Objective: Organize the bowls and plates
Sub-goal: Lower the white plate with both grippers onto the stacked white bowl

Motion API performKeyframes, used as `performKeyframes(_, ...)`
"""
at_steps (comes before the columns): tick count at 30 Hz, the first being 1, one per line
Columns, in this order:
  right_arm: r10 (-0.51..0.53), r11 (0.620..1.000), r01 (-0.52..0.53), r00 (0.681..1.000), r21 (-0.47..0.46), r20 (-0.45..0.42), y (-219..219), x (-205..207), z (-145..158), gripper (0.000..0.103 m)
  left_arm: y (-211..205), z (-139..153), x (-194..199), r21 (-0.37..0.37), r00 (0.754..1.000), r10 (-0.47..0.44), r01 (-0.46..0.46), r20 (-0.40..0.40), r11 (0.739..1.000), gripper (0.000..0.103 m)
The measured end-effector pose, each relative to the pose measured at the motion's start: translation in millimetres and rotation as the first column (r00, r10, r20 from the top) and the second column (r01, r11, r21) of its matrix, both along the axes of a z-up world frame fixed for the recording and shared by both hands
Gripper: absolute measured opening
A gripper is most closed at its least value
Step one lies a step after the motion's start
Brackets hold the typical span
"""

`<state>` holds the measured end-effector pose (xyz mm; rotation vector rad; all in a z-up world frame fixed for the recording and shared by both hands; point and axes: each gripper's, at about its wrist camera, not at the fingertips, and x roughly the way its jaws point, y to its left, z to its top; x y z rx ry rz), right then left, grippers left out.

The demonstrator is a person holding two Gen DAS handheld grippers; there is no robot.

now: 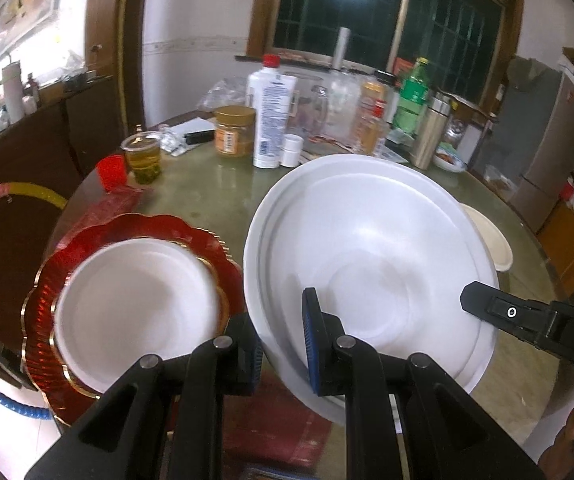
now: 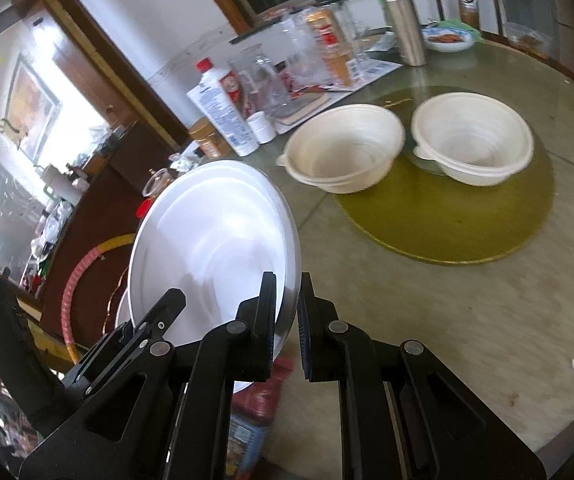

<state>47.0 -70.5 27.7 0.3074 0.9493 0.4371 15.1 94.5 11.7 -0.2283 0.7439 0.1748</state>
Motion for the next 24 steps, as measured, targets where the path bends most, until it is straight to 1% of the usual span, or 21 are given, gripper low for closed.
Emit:
performKeyframes(10,0.087,0.996,-0.088,0.996,0.014,0.007,48,5,3,0.01,39,5,-11,0.013,0.995,0.1,-0.1,0.02,0.995,0.016)
performKeyframes(24,0.201,0.979,-0.2,0.979,0.042,-0.033,110,15,-7,0.01,87,5,-27,0.009,0.978,0.206,-0.207,0.015,0.978,0.016)
